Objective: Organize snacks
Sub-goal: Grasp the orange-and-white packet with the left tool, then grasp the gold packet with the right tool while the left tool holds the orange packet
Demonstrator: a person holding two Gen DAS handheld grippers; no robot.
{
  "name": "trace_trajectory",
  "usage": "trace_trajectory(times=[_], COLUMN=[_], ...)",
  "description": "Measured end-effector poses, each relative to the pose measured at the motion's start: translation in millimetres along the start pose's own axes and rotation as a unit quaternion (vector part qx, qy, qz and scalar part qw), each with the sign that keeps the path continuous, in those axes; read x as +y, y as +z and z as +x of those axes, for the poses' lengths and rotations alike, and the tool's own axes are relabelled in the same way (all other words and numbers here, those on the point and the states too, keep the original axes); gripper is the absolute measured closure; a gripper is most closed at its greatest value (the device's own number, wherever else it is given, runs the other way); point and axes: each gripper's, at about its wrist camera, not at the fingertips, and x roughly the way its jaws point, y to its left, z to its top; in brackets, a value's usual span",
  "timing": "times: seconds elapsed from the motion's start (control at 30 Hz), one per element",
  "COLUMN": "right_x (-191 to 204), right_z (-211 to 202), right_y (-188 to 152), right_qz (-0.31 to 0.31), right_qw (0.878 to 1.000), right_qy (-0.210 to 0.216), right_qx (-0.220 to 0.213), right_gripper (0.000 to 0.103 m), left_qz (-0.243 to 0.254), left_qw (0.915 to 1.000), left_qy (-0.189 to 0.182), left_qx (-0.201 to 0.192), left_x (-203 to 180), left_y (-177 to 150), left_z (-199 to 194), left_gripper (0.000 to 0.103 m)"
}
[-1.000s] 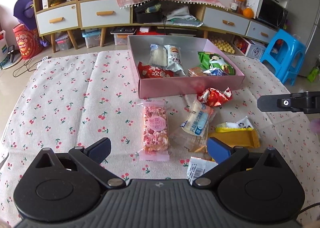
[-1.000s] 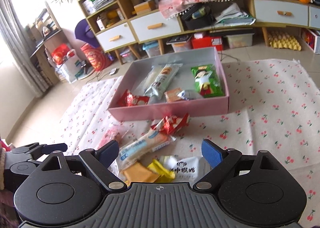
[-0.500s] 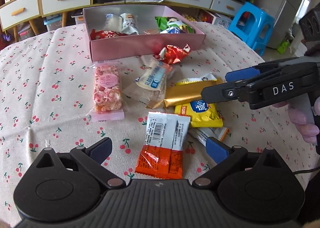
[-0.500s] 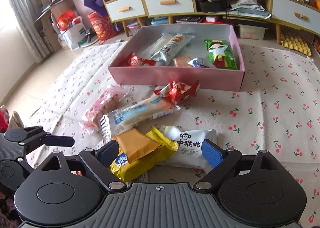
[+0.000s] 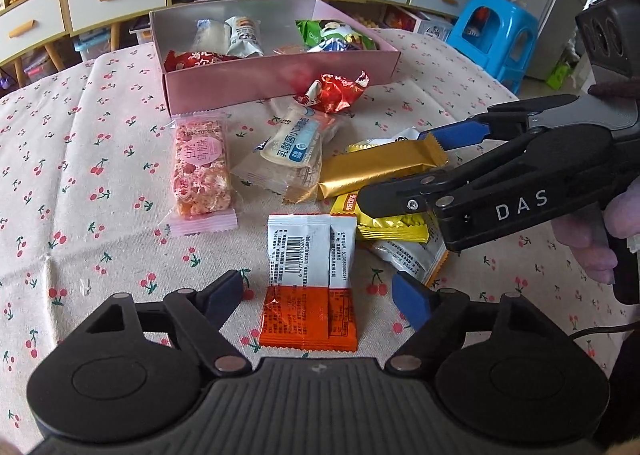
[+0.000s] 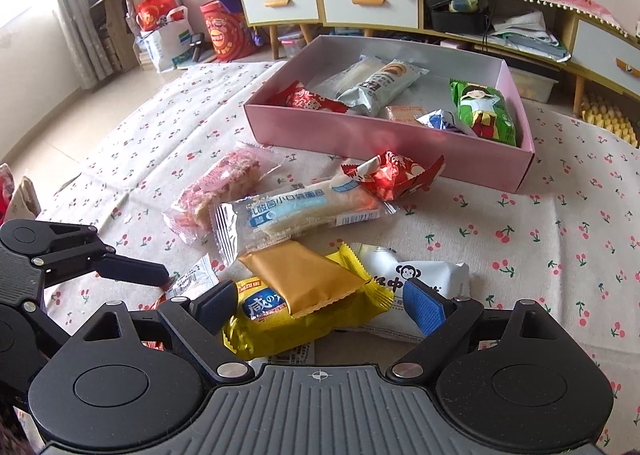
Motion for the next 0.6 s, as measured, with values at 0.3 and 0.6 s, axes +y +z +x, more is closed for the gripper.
trace_trajectory(times=[0.3,0.6], right_x=[9,13], right_z=[4,4], right_y=[2,3], right_qz=[-0.028,-0.033], right_qw=[1.0,0.999], right_qy=[-0.008,-0.013], right_qx=[-0.011,-0.015], right_gripper=[0.018,0.035], left_qz=[-0.034,-0.038], left_qw=[0.9994,0.9992], left_qy=[-0.003,0.014], left_qx=[0.005,0.005], left_x=[9,14], left_y=[4,6], left_z=[-3,-5], left_gripper=[0.038,0.061])
